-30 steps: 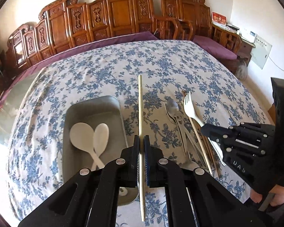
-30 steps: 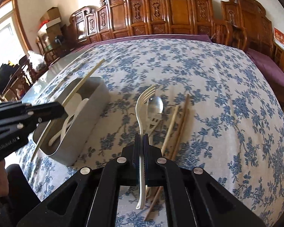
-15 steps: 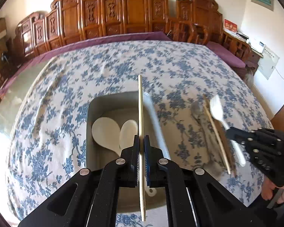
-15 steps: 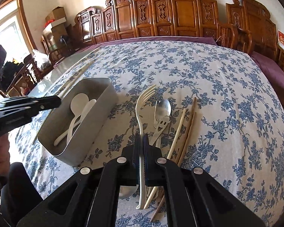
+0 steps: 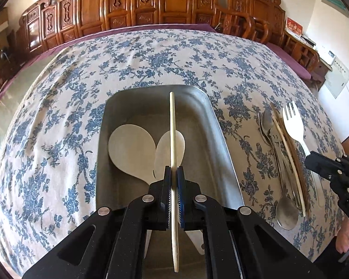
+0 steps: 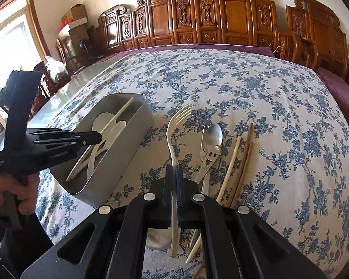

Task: Organize utensils
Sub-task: 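Carry the chopstick into the tray and release it with the left gripper, then lower the white fork into the tray and open the right gripper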

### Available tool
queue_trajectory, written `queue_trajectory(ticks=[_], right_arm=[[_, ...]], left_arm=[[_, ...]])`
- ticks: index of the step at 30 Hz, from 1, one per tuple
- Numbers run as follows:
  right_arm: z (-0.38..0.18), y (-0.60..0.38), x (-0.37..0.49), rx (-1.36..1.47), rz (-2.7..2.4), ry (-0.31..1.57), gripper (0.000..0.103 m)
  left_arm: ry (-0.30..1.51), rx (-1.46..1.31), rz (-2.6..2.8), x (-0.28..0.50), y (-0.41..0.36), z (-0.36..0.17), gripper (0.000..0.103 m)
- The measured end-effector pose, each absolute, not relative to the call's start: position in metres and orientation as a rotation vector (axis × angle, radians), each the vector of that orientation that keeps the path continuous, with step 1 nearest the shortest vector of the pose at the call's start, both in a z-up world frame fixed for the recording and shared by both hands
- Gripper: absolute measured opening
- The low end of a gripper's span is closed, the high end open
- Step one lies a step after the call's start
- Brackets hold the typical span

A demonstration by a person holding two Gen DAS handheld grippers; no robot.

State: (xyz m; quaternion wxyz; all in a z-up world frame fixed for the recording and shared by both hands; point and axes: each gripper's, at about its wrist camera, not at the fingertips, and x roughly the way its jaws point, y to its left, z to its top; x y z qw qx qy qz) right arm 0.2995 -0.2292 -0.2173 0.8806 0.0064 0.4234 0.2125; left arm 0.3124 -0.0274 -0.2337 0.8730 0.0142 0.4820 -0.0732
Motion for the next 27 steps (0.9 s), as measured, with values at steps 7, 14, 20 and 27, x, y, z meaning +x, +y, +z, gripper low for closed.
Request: queue_trajectory(ticks=[7,14,20,27], right_arm=[[-0.219,-0.221,0.300,0.011,0.452,0.887,0.004],[-0.222,-0.206,0.301,-0.002,0.465,0.898,0.004],[-0.223,-0.190,0.300,-0.004,0.481,0.906,0.004],[-0.216,-0.172,0.304,-0.010,0.492,0.894,0.004]], left_arm=[[0.994,0.043,-0.159,0.308,-0.027,-0.232,0.006],[0.950,0.045,-0.168,0.295,-0.015,-0.217,0.019],[0.916,0.012,-0.154,0.285,0.008,-0.210,0.021],[0.904,-0.001,-0.140,0.276,0.027,-0.210,0.021]])
